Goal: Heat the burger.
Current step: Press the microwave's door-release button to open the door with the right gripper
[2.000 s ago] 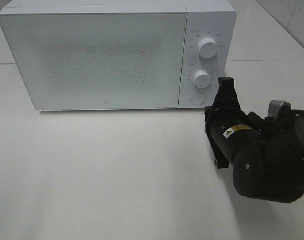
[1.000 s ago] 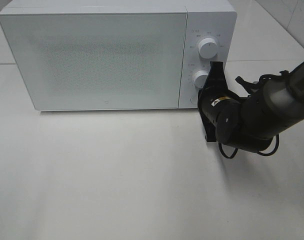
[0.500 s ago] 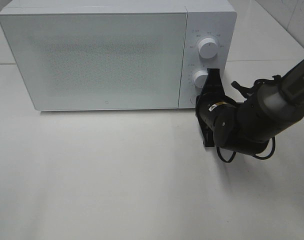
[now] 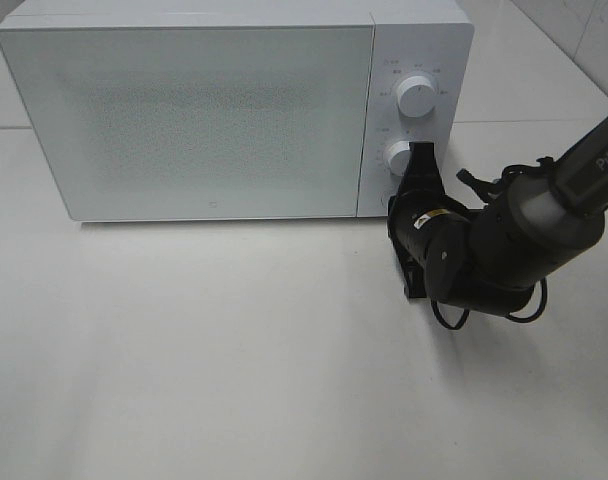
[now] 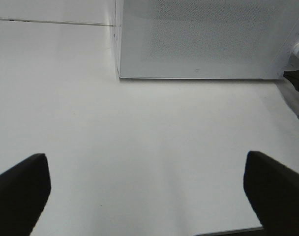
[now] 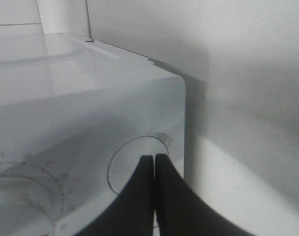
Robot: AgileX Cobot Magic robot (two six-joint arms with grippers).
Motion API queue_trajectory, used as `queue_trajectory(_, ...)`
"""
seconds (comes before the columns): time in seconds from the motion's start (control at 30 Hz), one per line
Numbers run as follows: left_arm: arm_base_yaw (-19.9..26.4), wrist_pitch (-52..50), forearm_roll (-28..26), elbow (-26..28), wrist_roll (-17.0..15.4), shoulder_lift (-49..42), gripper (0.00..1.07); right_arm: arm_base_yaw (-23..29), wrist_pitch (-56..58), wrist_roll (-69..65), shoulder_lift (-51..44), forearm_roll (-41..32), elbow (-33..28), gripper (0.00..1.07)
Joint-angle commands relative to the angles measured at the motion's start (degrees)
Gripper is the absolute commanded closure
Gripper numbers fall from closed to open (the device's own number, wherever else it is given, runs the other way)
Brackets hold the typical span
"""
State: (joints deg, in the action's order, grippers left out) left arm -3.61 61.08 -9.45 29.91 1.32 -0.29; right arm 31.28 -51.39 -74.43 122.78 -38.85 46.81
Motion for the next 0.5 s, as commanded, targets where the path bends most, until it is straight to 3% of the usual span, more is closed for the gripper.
queue_trajectory(0.03,0.2,-0.5,-0.5,-0.1,-0.4,-1.0,0.07,0.2,-0.7,-0.5,-0.1,0.6,0.6,1.07)
queue_trajectory(0.5,0.2,-0.5,-0.5,-0.1,-0.4,-1.0,0.07,0.2,-3.1,2.3,0.5,-3.0,3.3,1.07)
